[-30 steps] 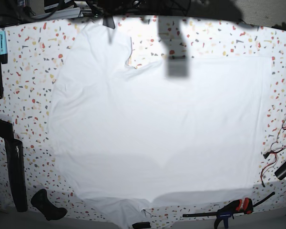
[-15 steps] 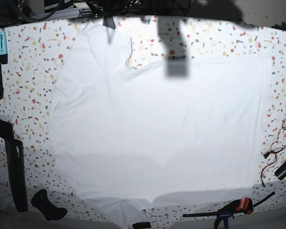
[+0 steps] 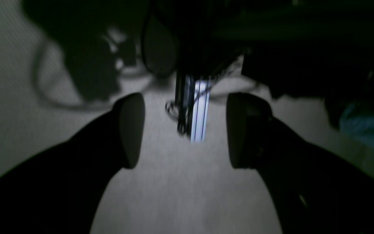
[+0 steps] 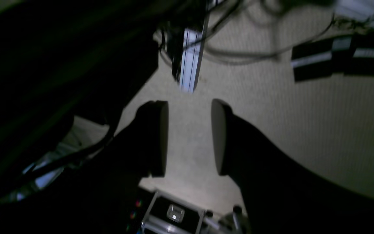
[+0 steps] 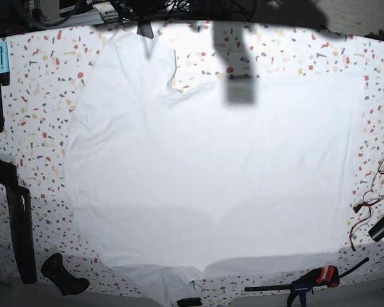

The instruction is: Fold the T-shirt properly

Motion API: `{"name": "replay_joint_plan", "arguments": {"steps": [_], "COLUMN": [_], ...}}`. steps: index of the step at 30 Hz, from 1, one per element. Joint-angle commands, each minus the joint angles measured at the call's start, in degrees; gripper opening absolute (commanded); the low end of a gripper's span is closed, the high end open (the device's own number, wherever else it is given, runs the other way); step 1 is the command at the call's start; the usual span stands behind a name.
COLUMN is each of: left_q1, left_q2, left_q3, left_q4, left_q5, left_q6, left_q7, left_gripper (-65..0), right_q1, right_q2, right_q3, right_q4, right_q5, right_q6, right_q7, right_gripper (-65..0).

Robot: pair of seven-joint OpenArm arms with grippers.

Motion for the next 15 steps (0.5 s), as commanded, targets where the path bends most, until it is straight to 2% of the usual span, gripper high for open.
{"name": "replay_joint_plan", "arguments": {"steps": [1,4,6,8,11,15], "left_q1": [1.5,3.5,4.9,5.7,5.7,4.9], "left_q2": [-0.3,-0.3,-0.3,-0.4,-0.8,-0.8], "left_q3": [-0.2,-0.2,-0.2,-0.2,-0.2,-0.2], "left_q4": [0.2,0.2,0.2,0.2,0.2,0.2], "left_q5": [-0.5,-0.6,-0.6,0.5,5.8,7.3], "left_q6": [-0.7,-1.9,-1.9,-1.9,-1.9,-1.9], "left_q7": [-3.6,-12.7,-16.3,-16.5,-14.9,-9.2], "left_gripper": [-26.7,-26.7,-26.7,-26.7,-26.7,-26.8], "right_q1": [5.6,5.6,5.4,5.1,4.3,2.0], "right_q2": [7.2,7.5,7.5,7.4,7.1,7.1], "right_q3": [1.2,1.2,1.2,1.2,1.2,1.2], "right_q4": [2.2,2.2,2.2,2.2,2.2,2.2], "right_q5": [3.3,3.3,2.8,1.4,-2.3,-5.9], "right_q6": [0.6,0.6,0.5,0.5,0.4,0.3], "right_q7": [0.5,0.6,0.6,0.6,1.2,6.7], "right_gripper": [-42.5,-42.5,-42.5,-42.5,-42.5,-42.5]}}
